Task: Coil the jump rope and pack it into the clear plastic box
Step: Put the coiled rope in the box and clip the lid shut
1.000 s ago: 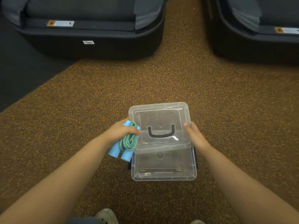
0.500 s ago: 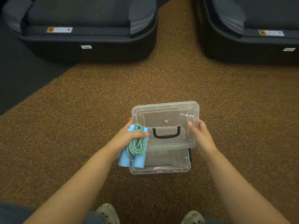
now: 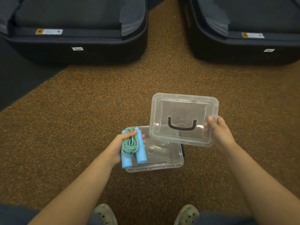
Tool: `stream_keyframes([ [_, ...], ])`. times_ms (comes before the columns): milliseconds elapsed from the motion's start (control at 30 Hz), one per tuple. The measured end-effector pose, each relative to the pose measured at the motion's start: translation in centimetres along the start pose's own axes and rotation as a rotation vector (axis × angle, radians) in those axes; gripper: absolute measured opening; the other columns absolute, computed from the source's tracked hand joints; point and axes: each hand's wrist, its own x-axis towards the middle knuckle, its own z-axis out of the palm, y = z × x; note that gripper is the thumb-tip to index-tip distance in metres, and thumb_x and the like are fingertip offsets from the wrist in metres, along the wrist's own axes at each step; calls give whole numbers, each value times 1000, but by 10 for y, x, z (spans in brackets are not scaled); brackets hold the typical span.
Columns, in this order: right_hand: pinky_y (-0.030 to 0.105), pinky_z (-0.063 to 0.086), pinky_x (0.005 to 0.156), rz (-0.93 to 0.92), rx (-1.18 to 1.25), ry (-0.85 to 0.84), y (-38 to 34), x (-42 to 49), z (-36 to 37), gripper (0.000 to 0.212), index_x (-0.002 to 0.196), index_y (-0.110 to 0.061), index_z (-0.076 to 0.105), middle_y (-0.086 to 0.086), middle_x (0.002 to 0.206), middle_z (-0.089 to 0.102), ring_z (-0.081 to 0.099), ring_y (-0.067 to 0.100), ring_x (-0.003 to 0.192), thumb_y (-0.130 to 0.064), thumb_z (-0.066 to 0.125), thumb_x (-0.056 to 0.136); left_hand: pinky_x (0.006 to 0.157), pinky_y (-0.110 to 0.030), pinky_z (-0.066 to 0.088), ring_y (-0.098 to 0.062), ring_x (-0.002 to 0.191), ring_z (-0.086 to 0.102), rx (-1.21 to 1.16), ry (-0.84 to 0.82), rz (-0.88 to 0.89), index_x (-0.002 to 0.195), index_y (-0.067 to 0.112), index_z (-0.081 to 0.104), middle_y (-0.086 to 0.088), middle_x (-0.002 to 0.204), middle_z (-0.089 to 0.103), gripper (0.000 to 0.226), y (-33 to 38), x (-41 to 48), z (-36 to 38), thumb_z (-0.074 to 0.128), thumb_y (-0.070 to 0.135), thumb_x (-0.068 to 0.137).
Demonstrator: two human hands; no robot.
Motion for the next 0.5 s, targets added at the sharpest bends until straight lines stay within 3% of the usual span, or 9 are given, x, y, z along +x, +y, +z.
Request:
stream_keyframes([
  [200, 37, 49, 70, -14, 34, 150, -14, 14, -12, 8, 95, -15, 47, -1, 78, 56, 57, 14, 71, -20, 43, 100, 59, -27, 59, -16, 65, 71, 22, 29, -63, 95, 4, 65, -5, 81, 75, 19, -9, 24, 0, 55, 19, 90],
  [300, 33, 50, 69, -40, 74, 208, -23, 21, -15, 5, 103, -12, 43, -1, 75, 53, 55, 10, 63, -15, 40, 100, 64, -31, 59, -19, 65, 70, 133, 102, -69, 90, 5, 67, -9, 78, 72, 17, -15, 38, 3, 68, 20, 81],
  [400, 31, 48, 65, -29, 175, 228, -31, 23, -15, 5, 98, -14, 43, 0, 73, 52, 52, 11, 61, -14, 38, 101, 78, -38, 55, -26, 75, 67, 388, 287, 99, 85, 7, 66, -14, 87, 70, 21, -22, 54, 10, 80, 15, 71],
  [500, 32, 47, 65, -27, 208, 218, -36, 22, -14, 13, 90, -19, 43, 0, 72, 51, 50, 12, 61, -15, 39, 101, 75, -33, 53, -24, 80, 66, 739, 340, 294, 86, 13, 64, -8, 87, 70, 26, -26, 65, 22, 82, 19, 69],
])
